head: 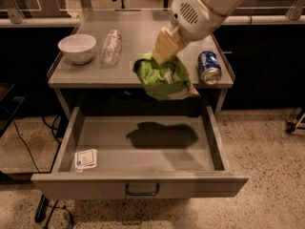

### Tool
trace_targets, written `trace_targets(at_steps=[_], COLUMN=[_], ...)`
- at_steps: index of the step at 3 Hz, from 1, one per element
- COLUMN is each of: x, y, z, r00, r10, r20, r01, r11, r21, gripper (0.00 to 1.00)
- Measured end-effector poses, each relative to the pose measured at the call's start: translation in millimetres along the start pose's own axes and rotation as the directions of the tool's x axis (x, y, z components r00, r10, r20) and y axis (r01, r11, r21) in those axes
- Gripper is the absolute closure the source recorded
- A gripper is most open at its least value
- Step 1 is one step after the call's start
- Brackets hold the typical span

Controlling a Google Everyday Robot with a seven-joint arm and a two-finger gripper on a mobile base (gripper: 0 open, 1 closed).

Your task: Place green rice chip bag into top drawer

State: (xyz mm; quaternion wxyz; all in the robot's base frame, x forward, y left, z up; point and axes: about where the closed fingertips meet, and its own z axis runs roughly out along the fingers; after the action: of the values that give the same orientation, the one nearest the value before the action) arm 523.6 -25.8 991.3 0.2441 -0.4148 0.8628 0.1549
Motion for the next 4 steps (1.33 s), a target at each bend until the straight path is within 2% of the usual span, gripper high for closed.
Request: trace_targets(at_steps=[1, 2, 3, 4], x=[29.9, 29.3, 22.1, 13.8], y=[17.7, 22.5, 16.9, 0.1], z=[21.9, 30.7, 47.5, 62.7], r00=[0.998, 0.998, 0.997, 0.997], r10=[0.042, 0.049, 0.067, 0.071], r20=[-0.037, -0.042, -0.026, -0.025], r01=[-0.043, -0.049, -0.067, -0.069], r11=[0.9990, 0.9987, 0.9977, 0.9961], r21=[-0.014, -0.016, 0.012, 0.055], gripper=[1.00, 1.00, 1.00, 1.00])
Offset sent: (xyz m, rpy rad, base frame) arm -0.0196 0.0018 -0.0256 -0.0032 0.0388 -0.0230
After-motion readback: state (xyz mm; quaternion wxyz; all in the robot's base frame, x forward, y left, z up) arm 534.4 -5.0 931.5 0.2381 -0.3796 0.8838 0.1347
